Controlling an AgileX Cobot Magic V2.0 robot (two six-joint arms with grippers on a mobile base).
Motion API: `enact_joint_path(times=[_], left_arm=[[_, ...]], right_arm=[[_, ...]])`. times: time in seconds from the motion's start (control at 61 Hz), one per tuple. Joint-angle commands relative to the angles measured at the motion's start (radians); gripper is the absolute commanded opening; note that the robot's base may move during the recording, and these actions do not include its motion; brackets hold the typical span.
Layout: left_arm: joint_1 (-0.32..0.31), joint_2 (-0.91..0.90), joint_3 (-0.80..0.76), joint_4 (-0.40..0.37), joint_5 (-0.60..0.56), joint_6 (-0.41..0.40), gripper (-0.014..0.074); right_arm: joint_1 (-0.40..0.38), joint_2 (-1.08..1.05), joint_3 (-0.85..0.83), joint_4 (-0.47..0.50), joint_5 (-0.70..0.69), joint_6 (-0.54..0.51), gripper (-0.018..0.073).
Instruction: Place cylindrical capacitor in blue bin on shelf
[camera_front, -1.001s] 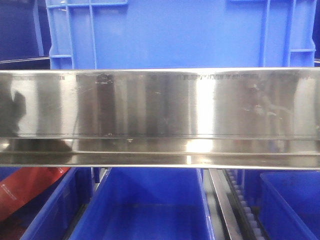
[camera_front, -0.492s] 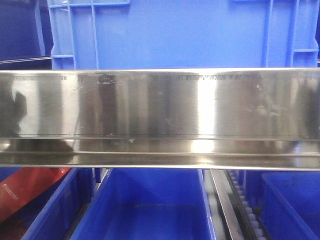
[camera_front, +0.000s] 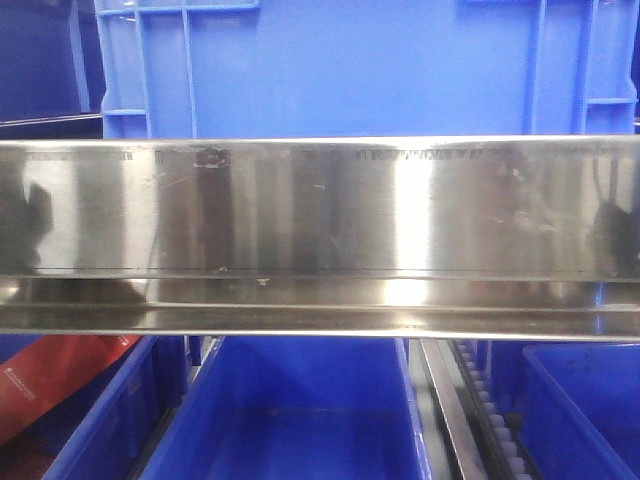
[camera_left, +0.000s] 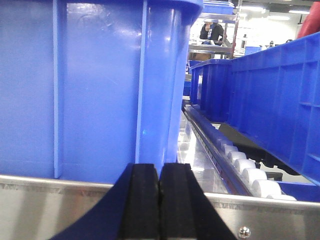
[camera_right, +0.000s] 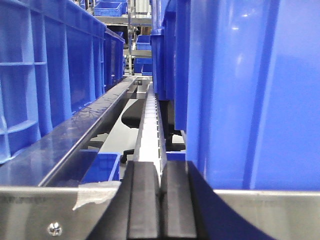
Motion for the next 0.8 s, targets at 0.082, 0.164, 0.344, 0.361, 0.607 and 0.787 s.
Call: enact_joint_path(times=[0.082, 0.164, 0.344, 0.361, 0.607, 0.787], left_arm=[[0.003, -0.004, -0.001, -0.004, -0.020, 0.002, -0.0111], [0.003, -0.004, -0.001, -0.004, -0.020, 0.002, -0.0111], [0.003, -0.004, -0.001, -0.004, -0.020, 0.002, -0.0111], [0.003, -0.004, -0.001, -0.004, -0.020, 0.002, -0.0111], [0.003, -0.004, -0.001, -0.004, -0.020, 0.002, -0.0111], [0.003, -0.004, -0.001, -0.004, -0.020, 0.002, -0.0111]], right_arm=[[0.000, -0.003, 0.003, -0.007, -0.022, 0.000, -0.0156], [0.000, -0.003, 0.003, -0.007, -0.022, 0.000, -0.0156], [0.000, -0.003, 0.003, -0.007, -0.022, 0.000, -0.0156], [0.000, -0.003, 0.003, -0.007, -0.022, 0.000, -0.0156], [0.000, -0.003, 0.003, -0.007, -0.022, 0.000, -0.0156], [0.000, -0.003, 0.003, -0.007, -0.022, 0.000, -0.0156]])
